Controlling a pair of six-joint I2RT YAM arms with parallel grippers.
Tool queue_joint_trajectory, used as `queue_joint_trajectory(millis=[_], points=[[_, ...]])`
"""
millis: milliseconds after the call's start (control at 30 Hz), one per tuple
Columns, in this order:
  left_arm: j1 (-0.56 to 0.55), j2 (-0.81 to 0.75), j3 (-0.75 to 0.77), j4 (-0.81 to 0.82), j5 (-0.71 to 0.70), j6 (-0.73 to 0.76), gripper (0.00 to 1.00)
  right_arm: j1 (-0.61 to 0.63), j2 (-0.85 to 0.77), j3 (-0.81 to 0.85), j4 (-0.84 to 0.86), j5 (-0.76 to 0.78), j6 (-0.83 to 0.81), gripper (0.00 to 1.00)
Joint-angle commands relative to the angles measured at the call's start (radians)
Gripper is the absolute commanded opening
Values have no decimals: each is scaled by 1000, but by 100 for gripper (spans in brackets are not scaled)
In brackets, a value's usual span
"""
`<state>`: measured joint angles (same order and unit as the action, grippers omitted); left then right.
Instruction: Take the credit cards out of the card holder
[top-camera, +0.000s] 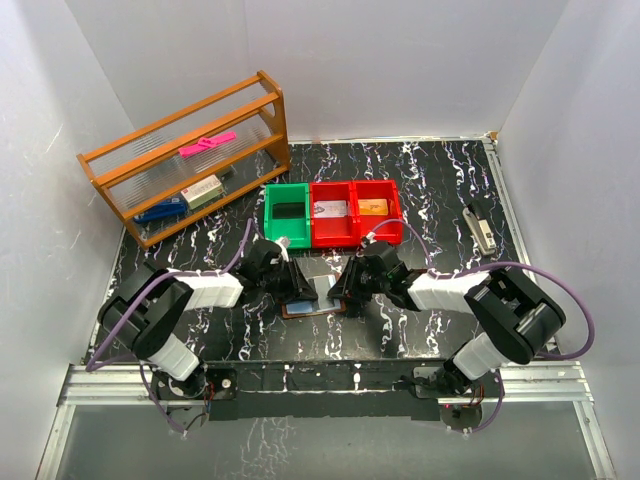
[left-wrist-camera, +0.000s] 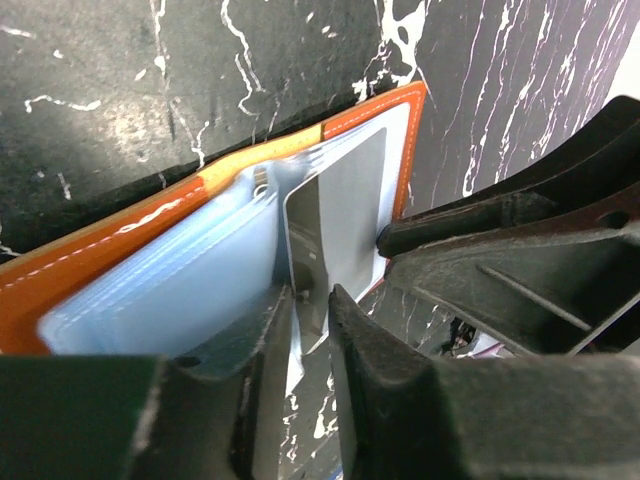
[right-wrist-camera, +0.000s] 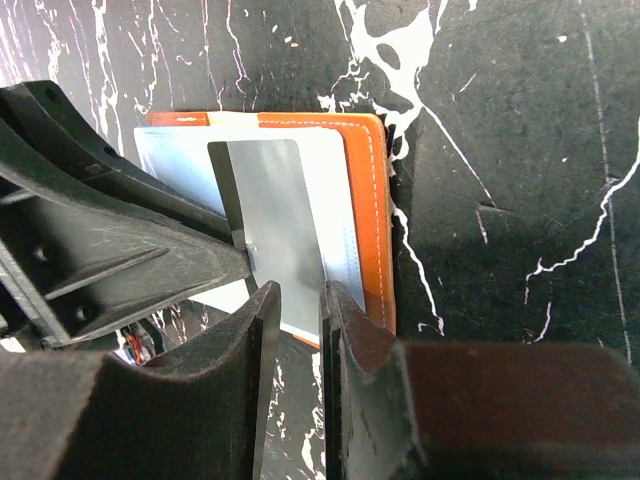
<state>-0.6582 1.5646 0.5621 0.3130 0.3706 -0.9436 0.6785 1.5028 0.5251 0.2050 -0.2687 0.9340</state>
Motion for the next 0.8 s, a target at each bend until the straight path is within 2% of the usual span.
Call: queue_joint_trajectory(millis=[0, 100, 133, 400, 567, 767], points=[[-5, -14, -72, 103, 10, -60, 16, 1, 23, -29, -10, 6, -3, 22], [-5, -42, -78, 107, 10, -61, 2, 1, 14, -30, -13, 9, -1, 22], [-4, -57, -77, 92, 3, -55, 0, 1, 12, -30, -14, 9, -2, 22], [-4, -169, -59, -127, -57, 31, 0, 0, -20, 7, -33, -12, -36, 25], [-4, -192, -72, -161, -57, 42, 0, 2, -67, 50, 15, -101, -77, 29], [-4, -192, -55, -166, -53, 47, 0, 25, 6, 148, -34, -111, -136, 29]])
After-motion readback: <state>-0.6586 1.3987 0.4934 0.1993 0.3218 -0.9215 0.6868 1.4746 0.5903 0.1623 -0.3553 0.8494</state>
